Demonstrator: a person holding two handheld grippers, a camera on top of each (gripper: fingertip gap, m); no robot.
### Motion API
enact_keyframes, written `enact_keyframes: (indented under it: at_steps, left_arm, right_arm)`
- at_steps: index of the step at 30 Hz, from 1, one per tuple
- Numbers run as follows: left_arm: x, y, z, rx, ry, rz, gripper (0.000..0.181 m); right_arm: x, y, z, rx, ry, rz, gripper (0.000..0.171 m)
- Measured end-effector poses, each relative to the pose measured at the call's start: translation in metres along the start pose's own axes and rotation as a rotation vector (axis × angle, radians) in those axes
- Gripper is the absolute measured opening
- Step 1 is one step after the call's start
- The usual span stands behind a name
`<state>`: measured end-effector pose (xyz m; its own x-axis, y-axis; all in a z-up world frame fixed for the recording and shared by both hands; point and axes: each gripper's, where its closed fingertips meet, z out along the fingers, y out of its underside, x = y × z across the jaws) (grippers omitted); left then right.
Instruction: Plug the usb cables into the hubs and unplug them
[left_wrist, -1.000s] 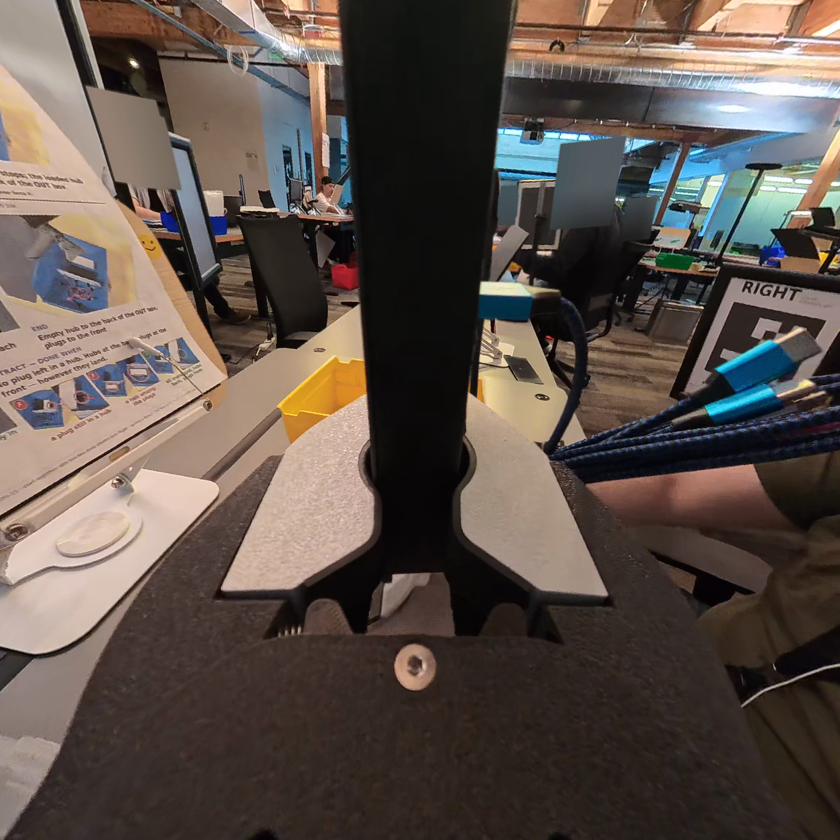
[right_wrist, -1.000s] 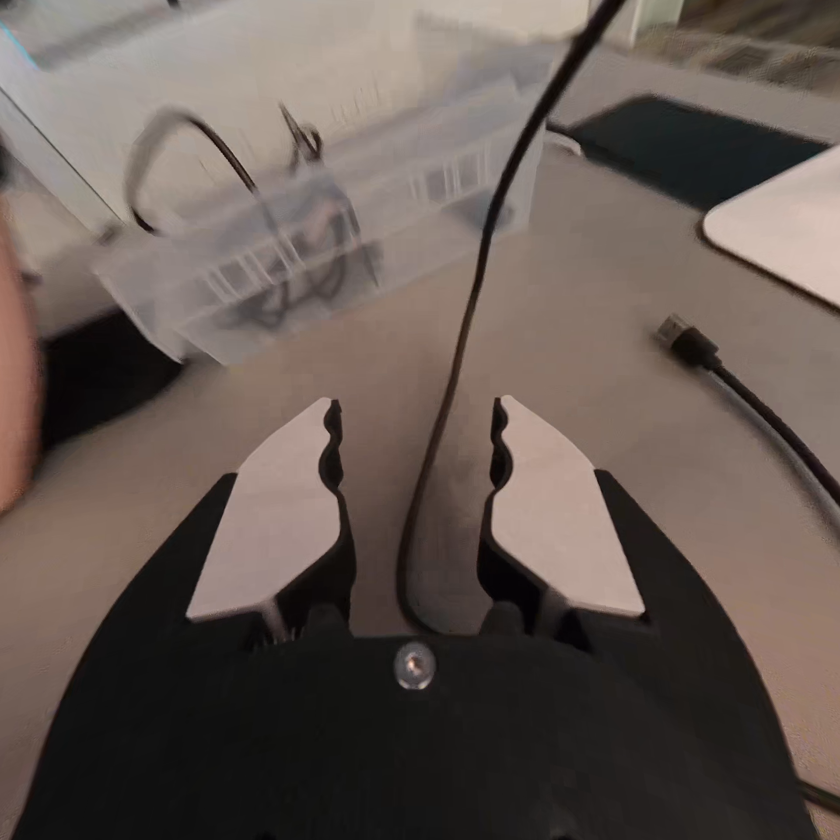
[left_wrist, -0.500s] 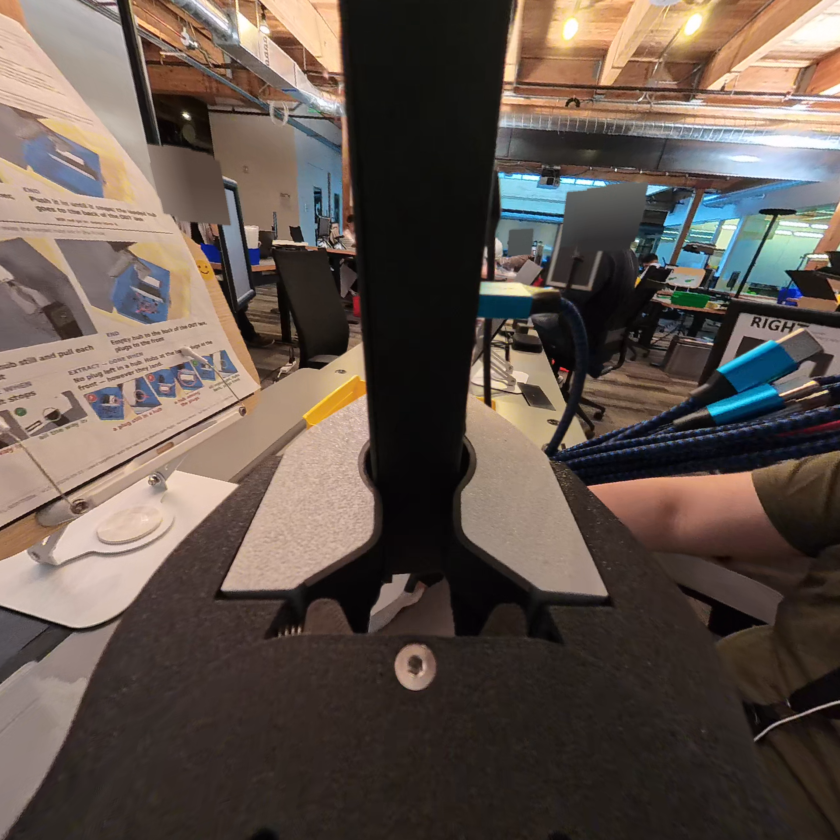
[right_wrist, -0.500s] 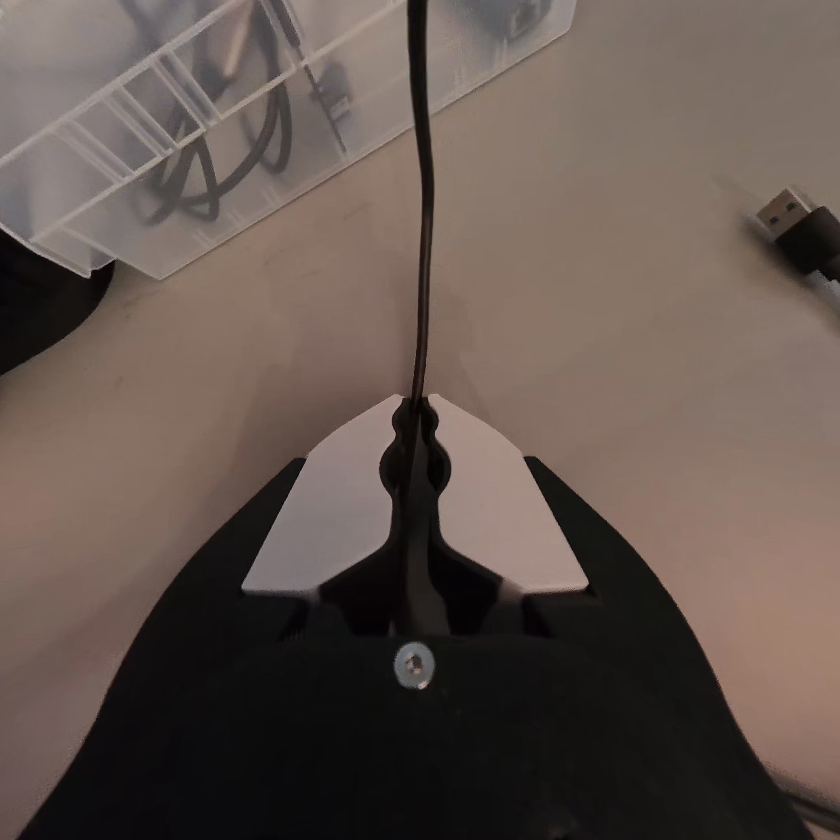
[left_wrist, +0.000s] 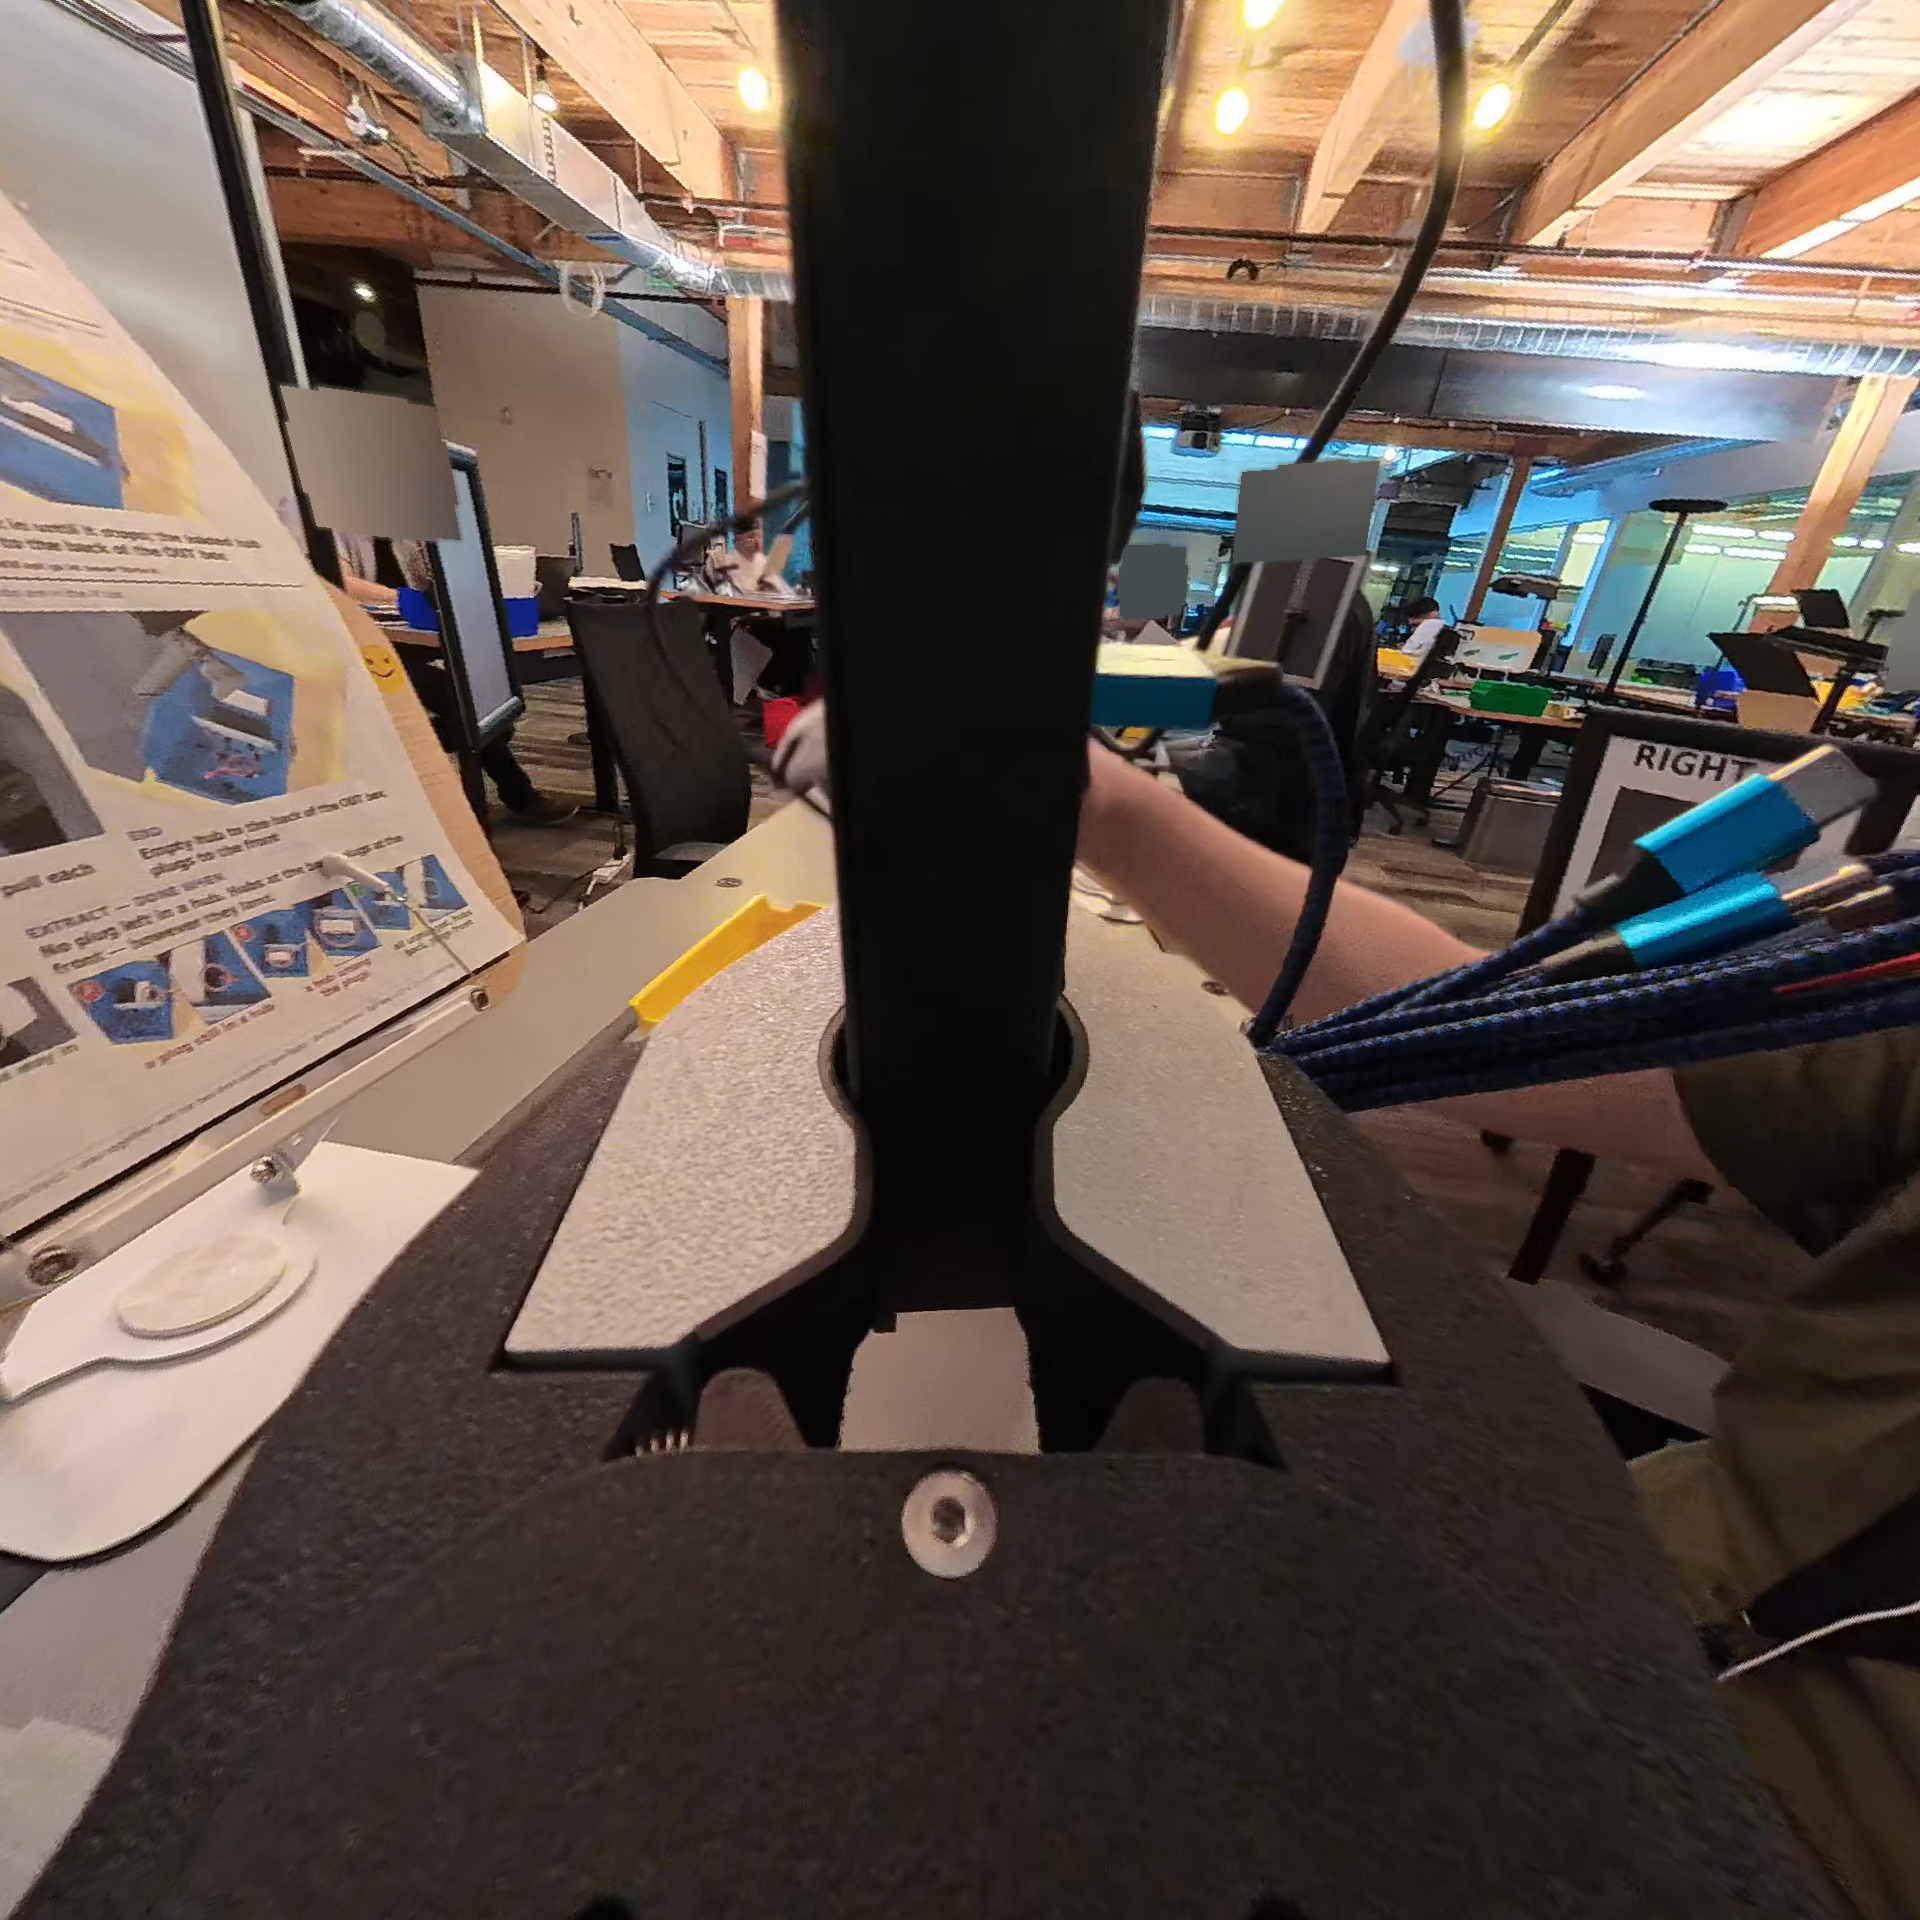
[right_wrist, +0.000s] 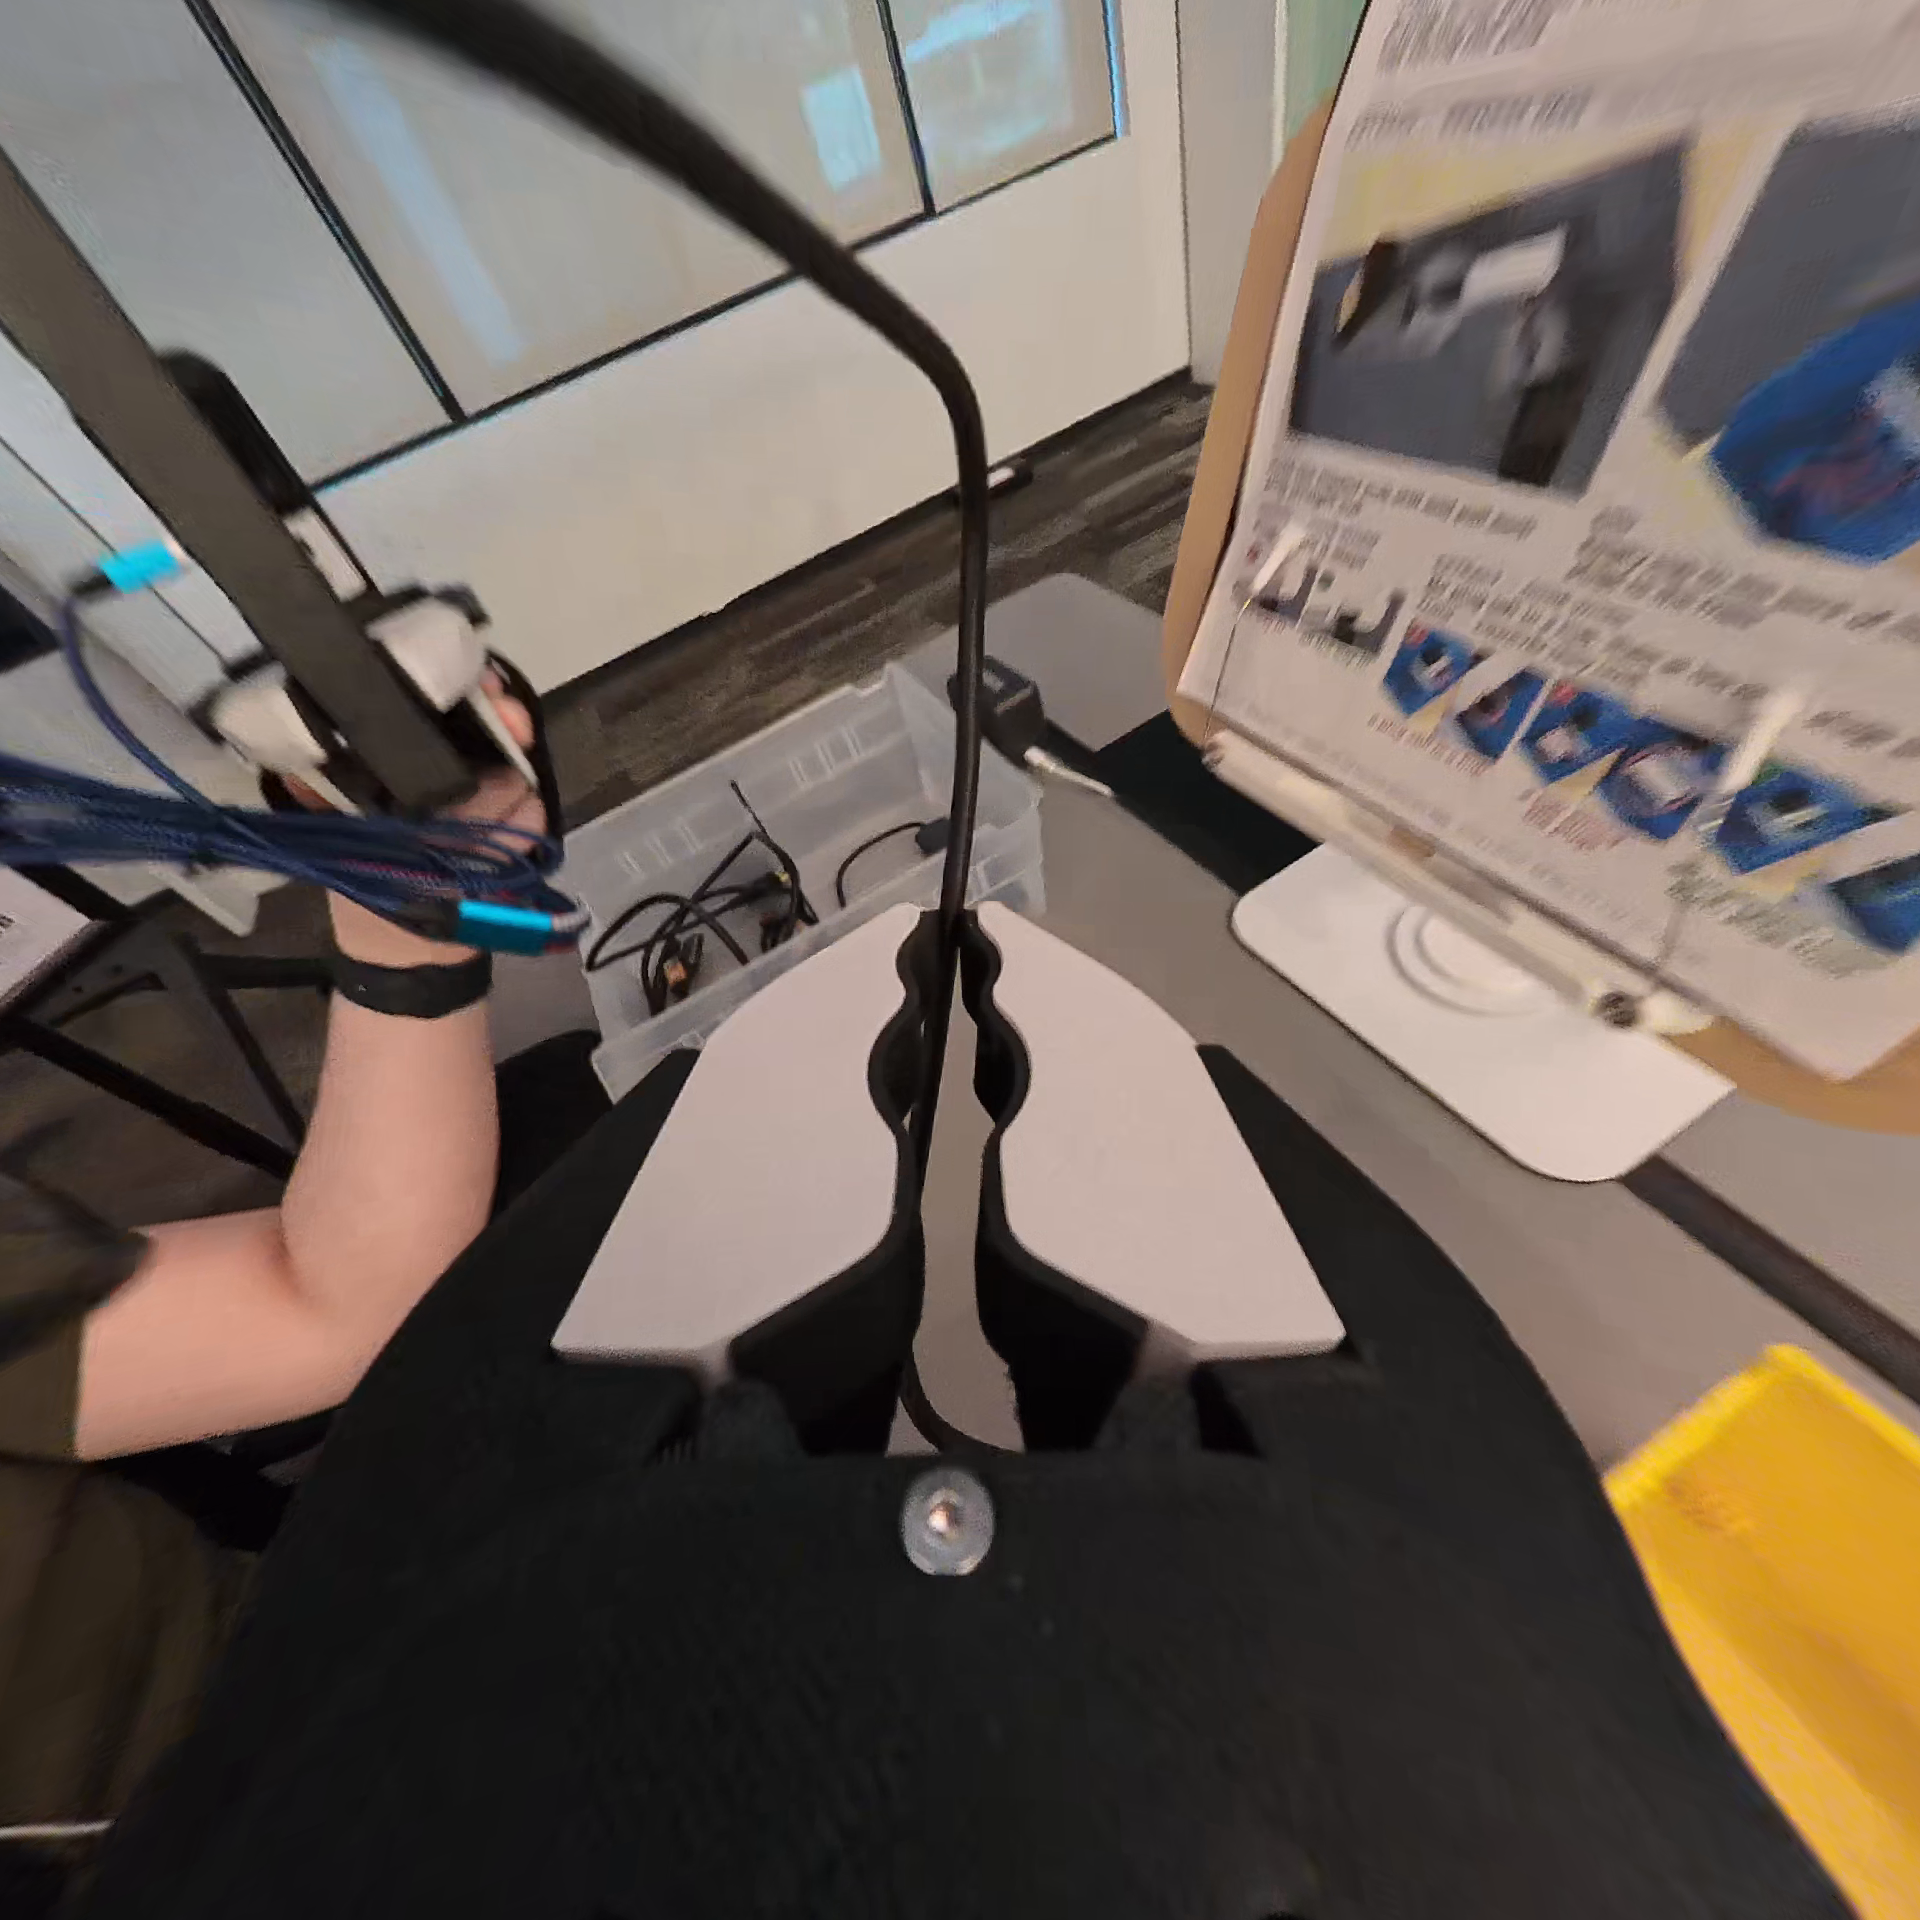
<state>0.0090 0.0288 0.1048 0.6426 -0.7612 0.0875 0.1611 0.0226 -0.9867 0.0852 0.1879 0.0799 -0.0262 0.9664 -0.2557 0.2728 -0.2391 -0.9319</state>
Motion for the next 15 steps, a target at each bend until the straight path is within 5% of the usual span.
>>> enact_keyframes:
  at_steps: [10, 15]
  left_arm:
    - [0.015, 0.001, 0.022, -0.036, 0.047, 0.011, 0.027]
    - [0.019, 0.005, 0.033, -0.066, 0.051, 0.011, 0.027]
  right_arm:
    - [0.036, -0.111, -0.107, -0.025, 0.195, -0.045, 0.005]
    - [0.075, -0.098, -0.129, -0.139, 0.279, 0.076, 0.005]
